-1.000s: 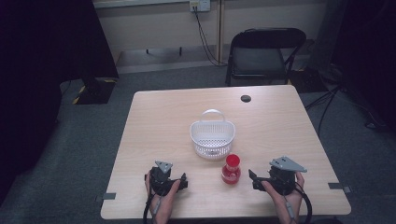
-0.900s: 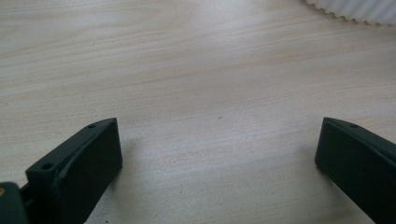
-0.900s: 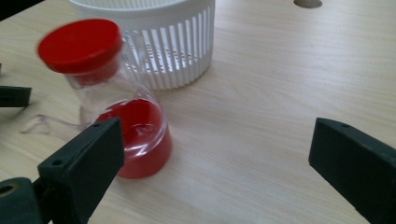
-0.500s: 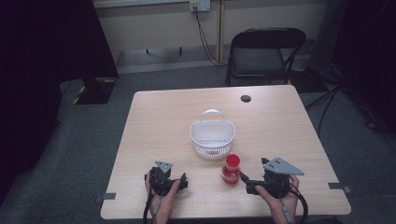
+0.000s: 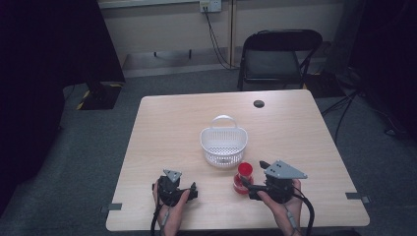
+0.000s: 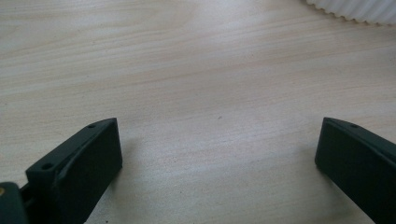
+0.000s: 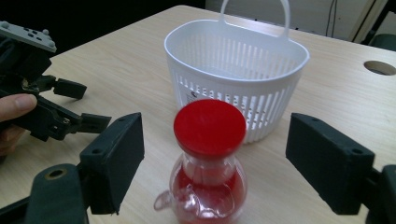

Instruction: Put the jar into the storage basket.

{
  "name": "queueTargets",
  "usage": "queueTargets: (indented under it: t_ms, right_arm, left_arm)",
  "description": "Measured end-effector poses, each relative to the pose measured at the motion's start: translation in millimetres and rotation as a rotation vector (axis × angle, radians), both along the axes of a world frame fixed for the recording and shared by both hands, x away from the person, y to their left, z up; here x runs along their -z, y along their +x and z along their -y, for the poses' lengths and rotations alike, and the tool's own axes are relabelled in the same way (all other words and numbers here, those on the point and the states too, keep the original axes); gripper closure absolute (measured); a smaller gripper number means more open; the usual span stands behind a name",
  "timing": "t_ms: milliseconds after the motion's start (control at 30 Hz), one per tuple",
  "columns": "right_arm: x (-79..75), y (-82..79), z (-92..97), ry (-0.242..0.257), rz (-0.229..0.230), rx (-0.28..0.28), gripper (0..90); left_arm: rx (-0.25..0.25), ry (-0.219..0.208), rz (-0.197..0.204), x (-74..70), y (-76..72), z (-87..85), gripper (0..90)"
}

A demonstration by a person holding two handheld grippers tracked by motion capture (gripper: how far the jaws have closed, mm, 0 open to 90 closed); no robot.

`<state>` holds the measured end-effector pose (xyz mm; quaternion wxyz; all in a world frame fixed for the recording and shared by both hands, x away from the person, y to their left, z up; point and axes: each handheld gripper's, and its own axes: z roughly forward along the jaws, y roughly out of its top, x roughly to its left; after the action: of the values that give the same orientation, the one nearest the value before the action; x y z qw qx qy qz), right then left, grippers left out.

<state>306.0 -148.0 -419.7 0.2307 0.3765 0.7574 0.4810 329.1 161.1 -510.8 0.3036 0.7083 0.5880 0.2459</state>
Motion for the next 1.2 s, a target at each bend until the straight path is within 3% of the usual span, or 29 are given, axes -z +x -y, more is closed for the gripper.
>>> queueTargets:
  t_ms: [567,1200]
  right_arm:
    - [17.7,22.7,-12.0,-0.005,-0.037,-0.047,36.8]
    - [23.9,26.1,-11.4,-0.018,-0.038,-0.053,48.1]
  left_arm:
    - [0.0,0.0,0.0,0.0,0.0,0.0,0.3]
    - [0.0,0.0,0.0,0.0,0.0,0.0,0.3]
